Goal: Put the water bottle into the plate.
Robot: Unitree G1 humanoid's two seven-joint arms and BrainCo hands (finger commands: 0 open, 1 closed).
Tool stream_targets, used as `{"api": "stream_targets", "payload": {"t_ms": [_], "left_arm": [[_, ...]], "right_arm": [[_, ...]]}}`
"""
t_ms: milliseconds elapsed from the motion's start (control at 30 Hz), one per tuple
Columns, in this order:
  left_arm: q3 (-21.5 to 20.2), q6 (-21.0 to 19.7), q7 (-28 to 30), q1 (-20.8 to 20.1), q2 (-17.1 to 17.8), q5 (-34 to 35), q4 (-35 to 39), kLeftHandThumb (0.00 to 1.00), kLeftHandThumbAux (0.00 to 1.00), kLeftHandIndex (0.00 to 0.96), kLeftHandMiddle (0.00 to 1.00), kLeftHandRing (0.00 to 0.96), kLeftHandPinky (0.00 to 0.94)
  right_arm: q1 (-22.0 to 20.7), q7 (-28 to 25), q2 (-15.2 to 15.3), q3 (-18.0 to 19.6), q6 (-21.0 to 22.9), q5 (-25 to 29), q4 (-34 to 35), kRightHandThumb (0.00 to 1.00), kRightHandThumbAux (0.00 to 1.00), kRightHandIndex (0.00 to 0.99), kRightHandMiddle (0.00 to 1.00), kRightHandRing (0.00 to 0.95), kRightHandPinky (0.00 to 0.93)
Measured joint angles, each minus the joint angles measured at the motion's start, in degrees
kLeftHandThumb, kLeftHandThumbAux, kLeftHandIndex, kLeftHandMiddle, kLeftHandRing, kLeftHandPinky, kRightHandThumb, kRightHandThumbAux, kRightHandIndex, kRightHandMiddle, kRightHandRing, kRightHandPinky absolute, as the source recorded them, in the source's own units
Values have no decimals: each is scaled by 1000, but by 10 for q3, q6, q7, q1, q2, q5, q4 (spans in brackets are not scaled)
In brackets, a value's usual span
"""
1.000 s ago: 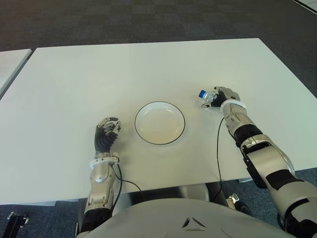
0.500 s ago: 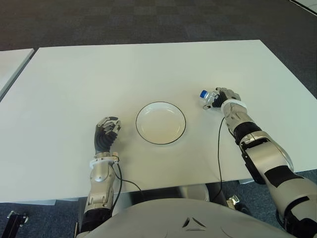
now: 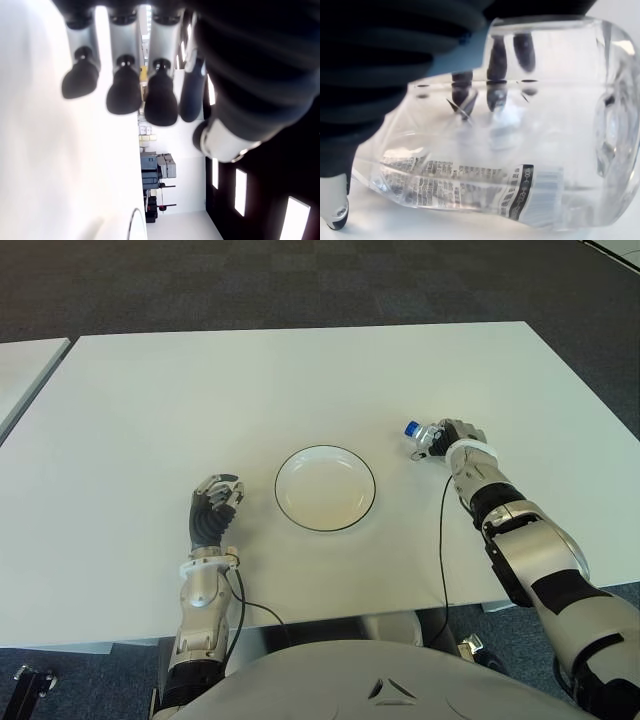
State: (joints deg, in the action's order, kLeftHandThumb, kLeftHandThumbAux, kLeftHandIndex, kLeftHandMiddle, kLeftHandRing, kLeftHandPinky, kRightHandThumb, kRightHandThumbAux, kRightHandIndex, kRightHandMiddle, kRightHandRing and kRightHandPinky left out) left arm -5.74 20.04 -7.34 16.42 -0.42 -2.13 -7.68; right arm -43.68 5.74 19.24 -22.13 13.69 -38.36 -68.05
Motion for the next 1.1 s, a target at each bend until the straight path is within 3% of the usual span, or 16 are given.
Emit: {"api": "stream_targets", "payload": {"t_ms": [167,267,333,500,700,1100], "left_arm": [[0,0,0,0,0,0,0,702,718,434,772,784,782],[0,-1,0,0,0,0,1,702,717,434,771,784,781],[0,-1,0,0,0,0,1,703,717,434,772,785,789],[-1,-3,0,0,0,0,5,703,717,434,763,775,767],[-1,-24,0,1,-3,0,12,704,717,434,756,768,778],[-2,-21,0,2,-3,0,12,704,716,435,752,761,757]], "right_arm": [[-1,5,-1,7,1,6,0,282,768,513,539,515,554],[-2,5,-2,8,3,7,0,277,782,532,618,600,634],[-2,5,-2,7,4,7,-1,520,749,472,672,659,703],[-5,4,-5,6,8,7,-3,662,730,440,723,711,755],[-7,-1,-6,6,13,7,-3,689,727,436,760,750,799],[5,23,-6,29,4,30,10,697,726,438,846,842,858]]}}
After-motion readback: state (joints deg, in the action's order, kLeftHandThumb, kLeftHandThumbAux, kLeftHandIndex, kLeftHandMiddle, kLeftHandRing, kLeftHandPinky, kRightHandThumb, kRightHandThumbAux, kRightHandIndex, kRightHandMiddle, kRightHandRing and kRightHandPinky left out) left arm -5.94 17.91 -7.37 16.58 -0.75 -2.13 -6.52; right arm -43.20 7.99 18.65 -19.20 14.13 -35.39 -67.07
